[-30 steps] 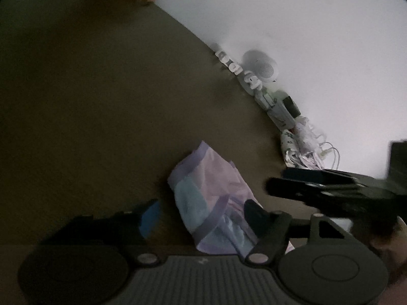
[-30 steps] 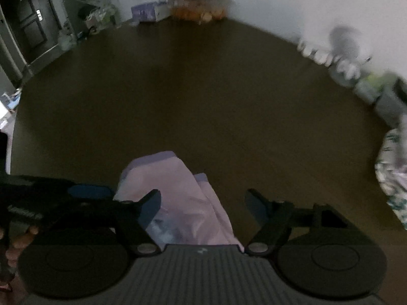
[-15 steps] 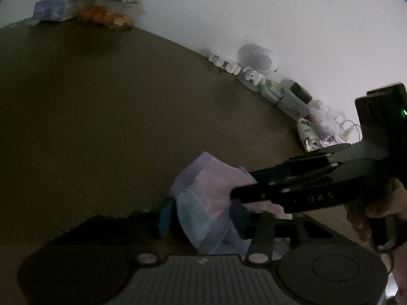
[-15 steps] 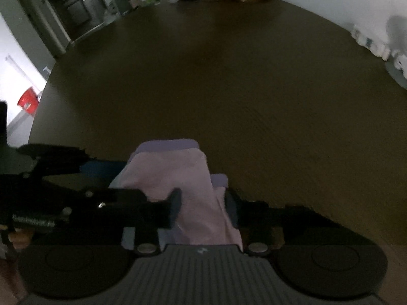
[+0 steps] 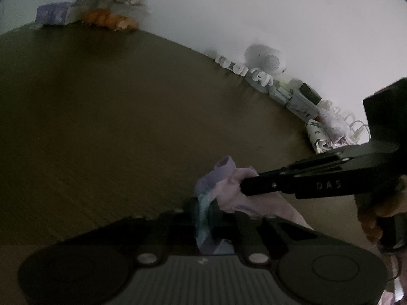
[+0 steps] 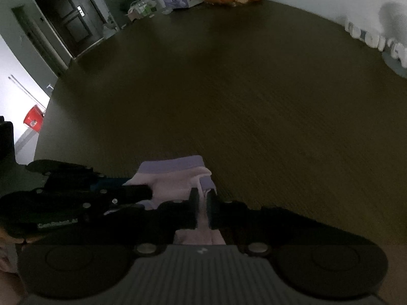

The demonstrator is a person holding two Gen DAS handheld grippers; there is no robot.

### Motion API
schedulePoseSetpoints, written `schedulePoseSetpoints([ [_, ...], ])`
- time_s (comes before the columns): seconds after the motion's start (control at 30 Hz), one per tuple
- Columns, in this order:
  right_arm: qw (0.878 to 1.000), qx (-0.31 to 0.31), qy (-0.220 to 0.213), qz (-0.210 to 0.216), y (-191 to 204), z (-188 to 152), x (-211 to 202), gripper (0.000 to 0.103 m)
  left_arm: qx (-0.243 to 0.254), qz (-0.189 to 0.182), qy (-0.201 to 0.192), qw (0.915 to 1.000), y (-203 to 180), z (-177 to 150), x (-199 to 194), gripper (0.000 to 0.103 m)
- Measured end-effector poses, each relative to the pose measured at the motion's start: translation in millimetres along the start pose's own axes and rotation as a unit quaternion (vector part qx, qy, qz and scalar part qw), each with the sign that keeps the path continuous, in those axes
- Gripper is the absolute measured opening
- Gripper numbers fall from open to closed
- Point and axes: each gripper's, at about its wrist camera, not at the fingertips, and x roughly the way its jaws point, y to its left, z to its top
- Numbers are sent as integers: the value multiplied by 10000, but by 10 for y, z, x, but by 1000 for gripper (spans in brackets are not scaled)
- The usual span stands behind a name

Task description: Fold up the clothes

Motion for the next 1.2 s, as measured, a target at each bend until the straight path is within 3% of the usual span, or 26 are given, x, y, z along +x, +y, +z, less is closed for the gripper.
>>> schedulePoseSetpoints([
  [0.1,9998,-167,-130,-52,51,-66,-123,4,146,-25,-108,9998,-43,-17,-49,3],
  [0.27,9983,-289,-483,-118,95,-196,-414,4,788,-82,-562,9953,-283,-66,-306,3],
  [0.37,9965,-328,-761,-129,108,-350,-655,4,1654,-87,-936,9817,-570,-272,-476,3],
  [0.47,9937,-337,-1060,-143,98,-561,-915,4,2527,-89,-1306,9587,-863,-487,-647,3],
  [0.57,9906,-354,-1312,-165,70,-749,-1066,4,3375,-91,-1663,9265,-1156,-701,-818,3],
  [0.67,9895,-362,-1387,-189,51,-1053,-1162,4,4298,-166,-1651,8876,-1405,-1083,-837,3],
  [0.77,9902,-270,-1347,-242,19,-1339,-1202,4,4764,-218,-1354,8685,-1554,-1350,-744,3],
  [0.93,9923,-43,-1170,-399,-33,-1627,-1128,4,5179,-368,-1044,8483,-1659,-1565,-663,3],
  [1.0,9927,42,-1088,-520,-62,-1710,-1120,6,5264,-402,-905,8445,-1702,-1594,-602,3],
  [1.03,9924,134,-1072,-596,-82,-1743,-1136,11,5303,-420,-834,8427,-1723,-1607,-570,4],
  [1.07,9919,226,-1055,-672,-101,-1775,-1153,24,5326,-467,-770,8416,-1715,-1631,-579,4],
  [1.13,9902,407,-1073,-790,-145,-1844,-1213,50,5289,-659,-658,8435,-1682,-1627,-630,17],
  [1.17,9890,462,-1145,-812,-163,-1910,-1284,51,5219,-815,-611,8469,-1661,-1588,-670,20],
  [1.2,9877,524,-1217,-835,-183,-1975,-1356,51,5148,-971,-564,8499,-1640,-1550,-709,30],
])
